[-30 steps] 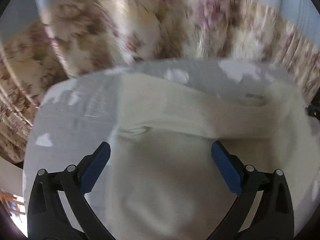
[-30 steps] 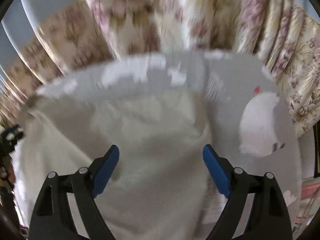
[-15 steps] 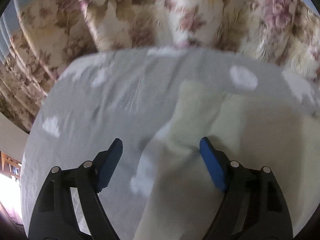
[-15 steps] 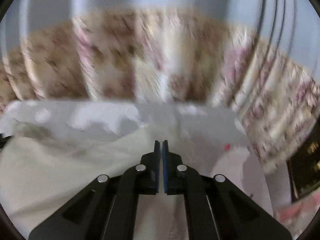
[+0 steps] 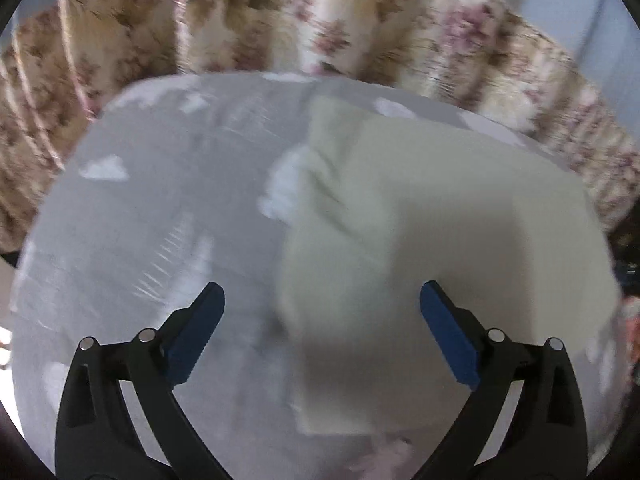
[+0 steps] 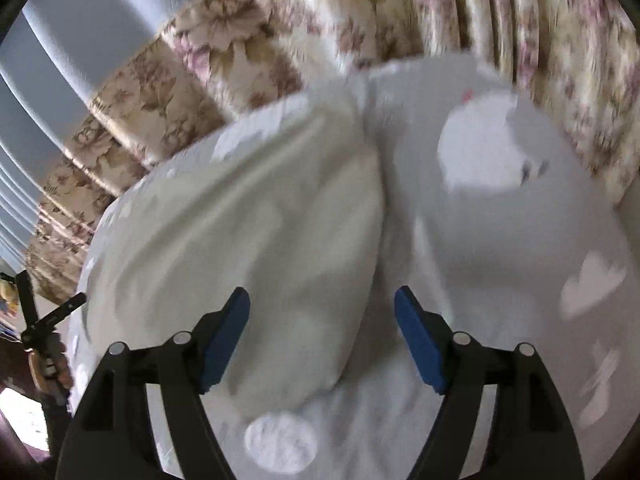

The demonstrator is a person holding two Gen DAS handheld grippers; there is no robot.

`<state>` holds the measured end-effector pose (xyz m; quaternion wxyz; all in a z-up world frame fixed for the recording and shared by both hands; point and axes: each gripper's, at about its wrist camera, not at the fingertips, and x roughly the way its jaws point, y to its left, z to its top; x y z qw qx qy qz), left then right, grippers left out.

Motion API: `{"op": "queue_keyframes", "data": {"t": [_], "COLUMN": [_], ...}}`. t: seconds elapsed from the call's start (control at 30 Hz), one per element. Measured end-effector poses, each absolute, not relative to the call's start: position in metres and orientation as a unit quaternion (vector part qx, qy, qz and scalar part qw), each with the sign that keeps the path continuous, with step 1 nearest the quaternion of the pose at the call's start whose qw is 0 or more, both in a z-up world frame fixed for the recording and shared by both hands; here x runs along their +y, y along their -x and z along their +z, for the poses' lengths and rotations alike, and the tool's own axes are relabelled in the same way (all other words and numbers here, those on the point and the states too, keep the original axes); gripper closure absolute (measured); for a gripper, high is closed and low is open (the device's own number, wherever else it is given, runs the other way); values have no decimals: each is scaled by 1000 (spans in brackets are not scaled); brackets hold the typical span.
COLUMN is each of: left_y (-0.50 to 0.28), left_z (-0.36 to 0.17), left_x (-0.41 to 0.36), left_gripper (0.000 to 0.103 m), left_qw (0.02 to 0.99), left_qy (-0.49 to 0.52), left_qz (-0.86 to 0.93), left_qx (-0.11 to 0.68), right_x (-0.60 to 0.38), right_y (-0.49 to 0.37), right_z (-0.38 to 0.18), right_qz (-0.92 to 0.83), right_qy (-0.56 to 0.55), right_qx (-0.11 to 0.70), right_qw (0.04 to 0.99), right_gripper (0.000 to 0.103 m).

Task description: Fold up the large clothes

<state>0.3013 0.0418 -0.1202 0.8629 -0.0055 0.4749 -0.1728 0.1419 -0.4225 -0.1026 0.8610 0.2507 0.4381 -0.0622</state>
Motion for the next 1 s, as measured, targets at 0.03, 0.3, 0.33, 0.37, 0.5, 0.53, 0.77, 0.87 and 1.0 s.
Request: {"op": "queue_keyframes", "data": {"t": [0.03, 0.3, 0.33, 0.37, 0.5, 0.53, 0.77, 0.87, 1.0], "left_y": [-298, -271, -265, -257, -235, -236, -227, -213, -219], "left_z": [-125, -125, -123, -120, -121, -123, -111, -73, -33], "left_x": [37, 23, 26, 29, 37, 38, 52, 48, 9], "left_gripper": [8, 84, 87, 88, 88, 88, 56, 22, 3], "left_qw": [860, 858, 858, 859, 863, 863, 882, 900, 923], "left_qy": [3, 11, 13, 15, 2, 0, -29, -32, -30], "left_qz": [-185, -213, -211, -208, -192, -189, -127, -119, -124], "left_qx": [475, 468, 467, 467, 468, 468, 452, 417, 363], "right_x": [-417, -347, -344, -340, -339, -343, -374, -388, -364], "right_y": [-139, -145, -144, -144, -144, -146, -130, -106, -115], "right_z": [-109, -106, -102, -97, -85, -85, -91, -57, -24], "right_qz": [-59, -85, -95, -105, -123, -122, -76, -67, -41], "right_qy": [-256, -54, -25, 7, 75, 75, -39, -113, -123], "right_qx": [438, 432, 433, 432, 439, 442, 453, 389, 310], "right_qw": [860, 896, 896, 896, 887, 886, 887, 912, 942], "right_gripper": [29, 94, 94, 94, 94, 94, 83, 61, 42]}}
